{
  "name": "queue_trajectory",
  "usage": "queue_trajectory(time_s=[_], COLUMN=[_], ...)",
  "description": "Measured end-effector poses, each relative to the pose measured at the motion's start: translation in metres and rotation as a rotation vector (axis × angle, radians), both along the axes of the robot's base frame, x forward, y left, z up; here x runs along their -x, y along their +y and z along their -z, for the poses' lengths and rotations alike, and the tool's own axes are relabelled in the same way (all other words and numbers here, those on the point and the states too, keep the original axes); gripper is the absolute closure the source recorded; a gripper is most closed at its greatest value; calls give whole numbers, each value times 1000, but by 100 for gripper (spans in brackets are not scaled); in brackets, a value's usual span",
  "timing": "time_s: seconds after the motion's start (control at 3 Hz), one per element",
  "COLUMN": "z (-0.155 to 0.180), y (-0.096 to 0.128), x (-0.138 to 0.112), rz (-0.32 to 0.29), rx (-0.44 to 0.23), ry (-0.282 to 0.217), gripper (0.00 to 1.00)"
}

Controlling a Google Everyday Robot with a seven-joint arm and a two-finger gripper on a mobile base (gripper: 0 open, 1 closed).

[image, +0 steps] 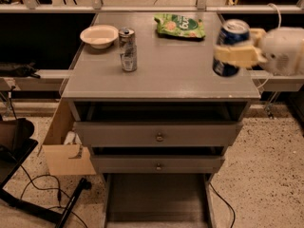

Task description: Place pepsi can into bottom drawer

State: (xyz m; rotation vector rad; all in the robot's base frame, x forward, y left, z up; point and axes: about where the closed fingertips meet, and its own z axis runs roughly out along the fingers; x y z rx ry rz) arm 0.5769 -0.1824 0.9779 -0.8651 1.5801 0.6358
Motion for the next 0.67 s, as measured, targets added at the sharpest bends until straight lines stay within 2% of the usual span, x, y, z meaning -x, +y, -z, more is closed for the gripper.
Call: queue_trajectory(time_s=[0.33, 0.67], z=[43, 117], y=[-18, -46], x=[77, 138], rz=[-52, -63], rx=[-10, -52], ry=[51, 103], gripper=[100, 100])
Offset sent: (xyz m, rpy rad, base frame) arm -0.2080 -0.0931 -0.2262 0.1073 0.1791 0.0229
